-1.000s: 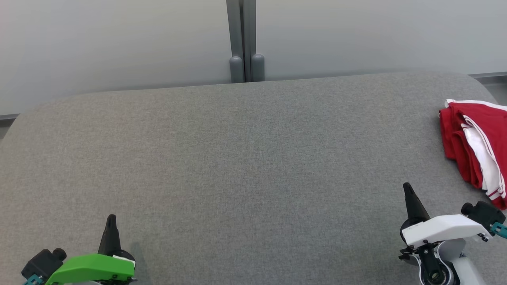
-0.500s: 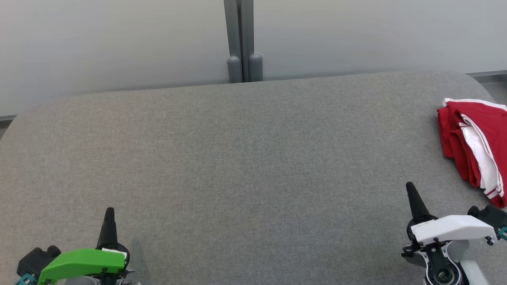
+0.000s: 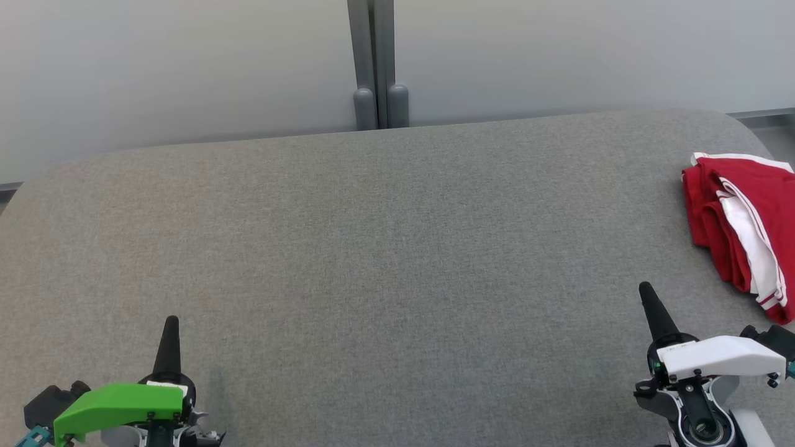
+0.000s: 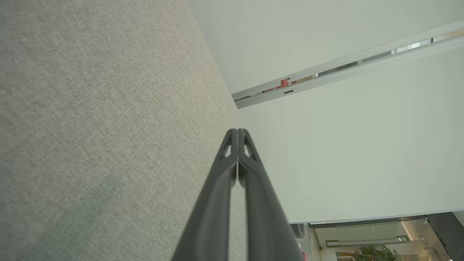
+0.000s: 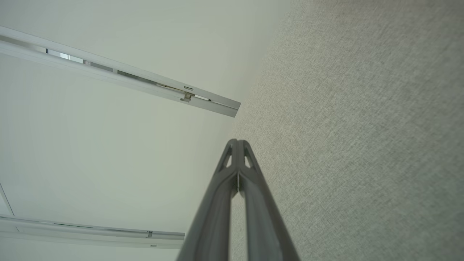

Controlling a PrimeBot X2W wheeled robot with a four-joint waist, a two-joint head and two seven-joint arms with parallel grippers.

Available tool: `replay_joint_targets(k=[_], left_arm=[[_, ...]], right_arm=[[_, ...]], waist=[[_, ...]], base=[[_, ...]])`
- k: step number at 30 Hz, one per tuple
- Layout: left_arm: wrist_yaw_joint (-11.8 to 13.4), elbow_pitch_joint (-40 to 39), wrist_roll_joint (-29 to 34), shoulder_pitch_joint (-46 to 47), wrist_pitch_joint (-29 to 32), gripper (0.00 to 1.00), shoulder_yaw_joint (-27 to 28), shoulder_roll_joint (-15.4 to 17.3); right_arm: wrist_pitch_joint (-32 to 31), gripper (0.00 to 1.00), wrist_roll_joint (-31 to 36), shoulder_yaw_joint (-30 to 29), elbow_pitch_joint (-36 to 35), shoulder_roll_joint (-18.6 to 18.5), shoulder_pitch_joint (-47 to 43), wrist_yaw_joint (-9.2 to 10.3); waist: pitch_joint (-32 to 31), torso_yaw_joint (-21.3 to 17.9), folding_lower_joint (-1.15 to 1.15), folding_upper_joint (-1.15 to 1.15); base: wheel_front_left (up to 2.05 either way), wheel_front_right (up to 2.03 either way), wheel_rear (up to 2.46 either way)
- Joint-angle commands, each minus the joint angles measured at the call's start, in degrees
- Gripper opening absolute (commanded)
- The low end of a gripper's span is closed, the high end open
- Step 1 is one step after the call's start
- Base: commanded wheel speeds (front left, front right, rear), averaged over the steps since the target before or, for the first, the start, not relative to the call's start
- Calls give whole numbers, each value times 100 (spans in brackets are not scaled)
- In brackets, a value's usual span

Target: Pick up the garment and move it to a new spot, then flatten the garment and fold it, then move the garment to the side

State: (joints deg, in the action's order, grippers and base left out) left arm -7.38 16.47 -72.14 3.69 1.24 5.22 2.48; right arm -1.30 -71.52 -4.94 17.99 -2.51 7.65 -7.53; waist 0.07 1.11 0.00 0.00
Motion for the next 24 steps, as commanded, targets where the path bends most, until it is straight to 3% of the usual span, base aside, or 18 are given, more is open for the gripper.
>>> replay_joint_targets(k=[1,24], left_arm=[[-13,-71,-138,130,33,0,22,47],[-17,-176,-1205,228,323,0,94,54]], right_arm=[[-33,0,-132,-22,-77,-34,-29,5],[-317,0,-1240,-107,-272,-44,-108,5]], waist=[[0,-3,0,0],[6,-58,0,0]], base=[[0,0,0],[0,0,0]])
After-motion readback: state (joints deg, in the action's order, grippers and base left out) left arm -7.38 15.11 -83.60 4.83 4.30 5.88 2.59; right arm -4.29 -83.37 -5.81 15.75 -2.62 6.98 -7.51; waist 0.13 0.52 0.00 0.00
